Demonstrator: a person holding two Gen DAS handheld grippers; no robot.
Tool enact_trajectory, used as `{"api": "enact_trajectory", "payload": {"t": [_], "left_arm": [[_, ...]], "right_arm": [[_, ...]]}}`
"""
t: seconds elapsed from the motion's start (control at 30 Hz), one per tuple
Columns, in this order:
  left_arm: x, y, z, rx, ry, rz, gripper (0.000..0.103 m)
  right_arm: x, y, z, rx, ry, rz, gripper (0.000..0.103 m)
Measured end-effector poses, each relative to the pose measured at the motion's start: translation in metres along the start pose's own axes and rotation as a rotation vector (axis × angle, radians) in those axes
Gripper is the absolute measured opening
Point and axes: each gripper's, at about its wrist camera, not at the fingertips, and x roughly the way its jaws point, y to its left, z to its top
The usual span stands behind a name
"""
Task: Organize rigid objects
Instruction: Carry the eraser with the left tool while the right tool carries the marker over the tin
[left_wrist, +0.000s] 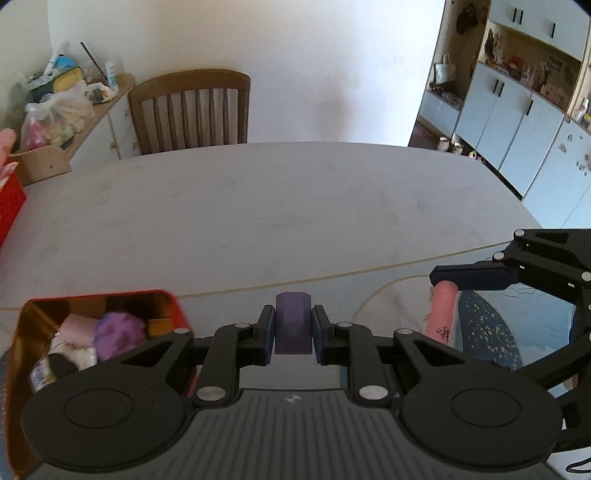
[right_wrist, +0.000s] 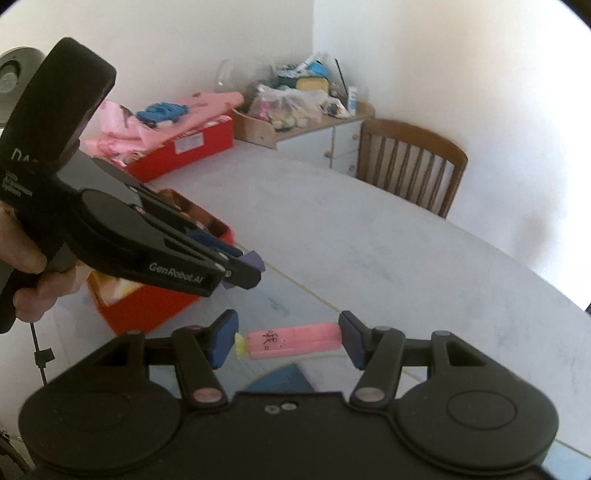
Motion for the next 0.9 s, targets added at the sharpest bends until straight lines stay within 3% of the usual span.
{"api": "enact_trajectory", "payload": {"t": [0.47, 0.9], "left_arm": [[-0.068, 0.068, -0.023, -0.026, -0.049, 0.025, 0.020], [-0.074, 0.163, -0.037, -0.083, -0.028, 0.073, 0.020]], "right_arm": [[0.002, 0.069, 0.040, -0.064, -0.038, 0.018, 0.059], [0.056, 0.117, 0.072, -0.073, -0.007, 0.017, 0.059]]}}
